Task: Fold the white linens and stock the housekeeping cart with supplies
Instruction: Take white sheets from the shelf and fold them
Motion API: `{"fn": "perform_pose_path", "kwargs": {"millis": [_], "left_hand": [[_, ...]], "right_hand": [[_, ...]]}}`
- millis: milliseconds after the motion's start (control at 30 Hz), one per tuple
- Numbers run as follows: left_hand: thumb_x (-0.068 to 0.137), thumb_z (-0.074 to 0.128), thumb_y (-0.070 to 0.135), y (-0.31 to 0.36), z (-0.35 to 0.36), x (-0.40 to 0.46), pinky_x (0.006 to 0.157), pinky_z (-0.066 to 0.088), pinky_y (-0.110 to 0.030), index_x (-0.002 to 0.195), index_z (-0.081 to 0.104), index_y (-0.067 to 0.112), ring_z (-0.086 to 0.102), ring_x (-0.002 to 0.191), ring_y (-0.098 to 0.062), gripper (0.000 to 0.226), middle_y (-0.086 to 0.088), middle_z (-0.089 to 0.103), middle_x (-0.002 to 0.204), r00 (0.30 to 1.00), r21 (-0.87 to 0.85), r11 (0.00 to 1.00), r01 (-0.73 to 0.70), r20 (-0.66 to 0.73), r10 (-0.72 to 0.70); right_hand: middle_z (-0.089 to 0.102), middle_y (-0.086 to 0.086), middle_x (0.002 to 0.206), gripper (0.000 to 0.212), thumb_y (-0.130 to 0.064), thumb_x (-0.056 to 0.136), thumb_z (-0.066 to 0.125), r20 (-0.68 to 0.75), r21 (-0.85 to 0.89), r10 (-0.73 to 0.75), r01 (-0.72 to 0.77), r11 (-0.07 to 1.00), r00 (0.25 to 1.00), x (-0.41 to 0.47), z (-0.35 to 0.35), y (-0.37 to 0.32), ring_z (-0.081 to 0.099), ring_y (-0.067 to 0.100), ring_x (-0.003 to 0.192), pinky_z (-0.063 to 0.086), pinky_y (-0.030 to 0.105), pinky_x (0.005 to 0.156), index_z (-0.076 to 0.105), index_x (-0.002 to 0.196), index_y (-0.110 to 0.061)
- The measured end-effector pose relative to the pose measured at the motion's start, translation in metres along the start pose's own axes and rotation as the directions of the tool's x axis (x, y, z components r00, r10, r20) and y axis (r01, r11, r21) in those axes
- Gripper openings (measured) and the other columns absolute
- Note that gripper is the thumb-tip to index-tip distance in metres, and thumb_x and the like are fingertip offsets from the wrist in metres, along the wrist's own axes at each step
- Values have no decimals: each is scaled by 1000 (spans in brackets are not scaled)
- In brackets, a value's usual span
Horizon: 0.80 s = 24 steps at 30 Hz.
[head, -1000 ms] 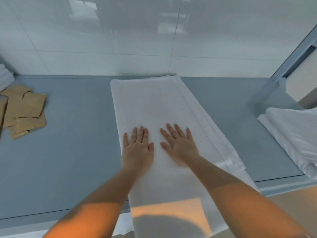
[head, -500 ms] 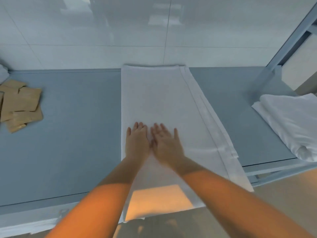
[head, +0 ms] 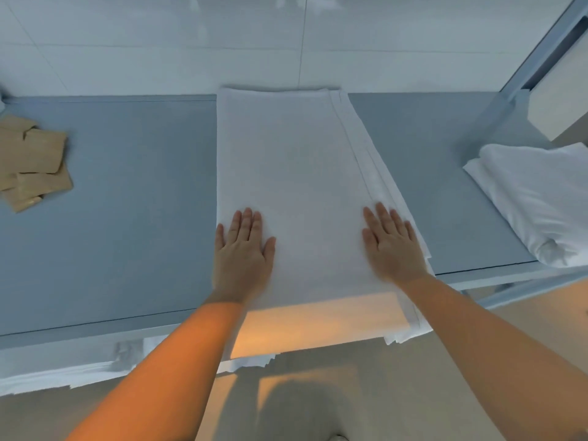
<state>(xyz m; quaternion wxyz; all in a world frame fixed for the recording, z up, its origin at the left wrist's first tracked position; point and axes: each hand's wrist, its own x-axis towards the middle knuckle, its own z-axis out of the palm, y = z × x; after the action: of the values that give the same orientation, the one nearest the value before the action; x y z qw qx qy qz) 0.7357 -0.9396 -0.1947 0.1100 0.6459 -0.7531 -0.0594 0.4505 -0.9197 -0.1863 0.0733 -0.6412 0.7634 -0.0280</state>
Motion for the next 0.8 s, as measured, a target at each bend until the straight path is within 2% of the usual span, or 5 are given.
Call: {"fn": "perform_pose_path", "kwargs": {"millis": [167,333,567,700,800], "left_hand": [[101,31,38,-1,-10,-24,118,1,-39,150,27,23,8,148,-18,52,-2,19,159,999,-95,995,7,48,-3],[87,-4,61,9,-4,-63,117,-8,-45,148,-17,35,-23,144,-20,67,6,-17,159,982,76,994,84,163,-96],[92,3,59,13,-7,-41,118,-3,-48,151,-11,32,-18,146,-23,66,2,-11,161,986,95,992,86,136,-98],[94,5,57,14,-6,-39,118,-5,-47,151,-10,31,-18,146,-23,65,2,-11,161,985,94,993,78,147,-91],[94,4,56,11,-4,-42,118,-6,-46,151,-9,33,-19,146,-21,63,3,-11,161,988,71,994,83,126,-91]], "right_hand": [[-13,-3,161,54,-45,101,9,148,-82,163,-152,985,976,-11,-10,-5,-11,17,148,-6,61,113,-7,151,-36],[-20,-12,158,57,-57,92,-3,116,-118,-172,186,975,978,-57,2,-67,-22,17,145,-16,64,109,-13,147,-44],[-12,-11,160,54,-57,96,1,130,-109,-199,214,971,971,-34,7,-78,-16,18,147,-11,64,110,-9,148,-45],[-14,-7,160,54,-50,100,9,202,-45,-115,126,991,973,-24,5,-101,-17,23,146,-13,65,109,-6,151,-38],[-8,-8,161,55,-51,99,10,136,-20,-275,280,960,952,-60,19,-123,-12,21,148,-17,59,111,1,152,-38]]}}
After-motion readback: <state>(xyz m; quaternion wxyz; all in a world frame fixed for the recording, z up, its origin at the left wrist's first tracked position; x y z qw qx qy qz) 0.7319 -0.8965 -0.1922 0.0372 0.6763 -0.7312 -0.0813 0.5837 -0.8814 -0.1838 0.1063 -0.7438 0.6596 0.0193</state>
